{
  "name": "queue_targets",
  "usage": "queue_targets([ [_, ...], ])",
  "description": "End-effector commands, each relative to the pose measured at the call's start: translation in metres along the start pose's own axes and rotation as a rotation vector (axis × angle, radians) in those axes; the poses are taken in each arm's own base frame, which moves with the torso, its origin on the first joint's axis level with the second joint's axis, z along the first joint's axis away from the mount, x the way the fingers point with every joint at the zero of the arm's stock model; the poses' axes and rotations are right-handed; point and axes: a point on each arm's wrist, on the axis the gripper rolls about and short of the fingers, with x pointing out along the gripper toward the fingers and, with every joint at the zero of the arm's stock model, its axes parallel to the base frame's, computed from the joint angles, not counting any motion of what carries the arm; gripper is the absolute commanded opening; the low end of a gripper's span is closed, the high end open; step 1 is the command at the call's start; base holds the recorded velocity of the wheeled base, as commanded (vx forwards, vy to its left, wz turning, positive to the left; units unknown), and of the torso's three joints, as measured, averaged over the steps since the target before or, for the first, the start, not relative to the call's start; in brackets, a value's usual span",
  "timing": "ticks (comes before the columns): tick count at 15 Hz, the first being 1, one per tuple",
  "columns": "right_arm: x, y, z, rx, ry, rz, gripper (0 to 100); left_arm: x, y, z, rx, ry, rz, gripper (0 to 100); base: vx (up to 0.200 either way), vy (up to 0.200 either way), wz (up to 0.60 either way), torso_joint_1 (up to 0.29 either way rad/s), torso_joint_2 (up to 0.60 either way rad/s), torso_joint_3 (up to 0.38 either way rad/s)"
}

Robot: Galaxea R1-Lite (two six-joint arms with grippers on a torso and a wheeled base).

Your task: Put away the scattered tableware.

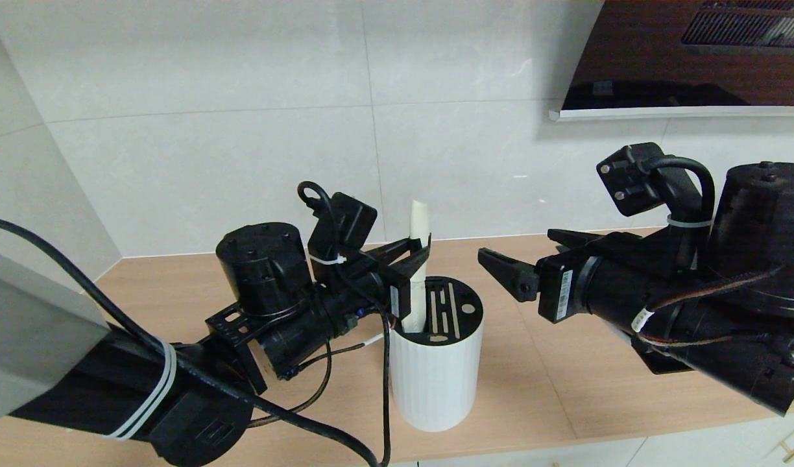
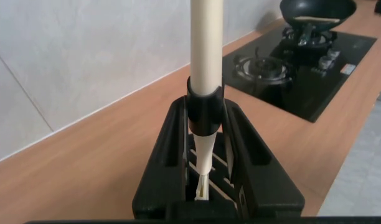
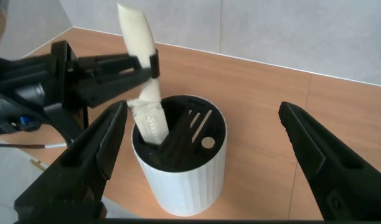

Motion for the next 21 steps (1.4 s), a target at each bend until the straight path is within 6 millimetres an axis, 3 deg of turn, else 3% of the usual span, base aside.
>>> queue_targets([
  [1, 0.000, 0.000, 0.000, -0.001, 0.001, 0.001, 100, 0.001, -0.001, -0.001, 0.000, -0.001, -0.002, 0, 0.000, 0.000, 0.00, 0.000, 0.00, 0.000],
  [11, -0.001, 0.000, 0.001, 0.001, -0.005, 0.002, 100, -0.002, -0.012, -0.023, -0.004, 0.077, 0.021, 0, 0.000, 0.000, 0.00, 0.000, 0.00, 0.000],
  [17, -0.001, 0.000, 0.001, 0.001, -0.005, 0.000, 100, -0.002, -0.012, -0.023, -0.004, 0.074, 0.040, 0, 0.000, 0.000, 0.00, 0.000, 0.00, 0.000],
  [18, -0.001, 0.000, 0.001, 0.001, -0.003, 0.000, 100, -0.001, -0.012, -0.022, -0.004, 0.070, 0.052, 100, 0.000, 0.000, 0.00, 0.000, 0.00, 0.000],
  [21, -0.001, 0.000, 0.001, 0.001, -0.005, 0.000, 100, -0.004, -0.013, -0.014, -0.006, 0.024, 0.056, 100, 0.000, 0.000, 0.00, 0.000, 0.00, 0.000],
])
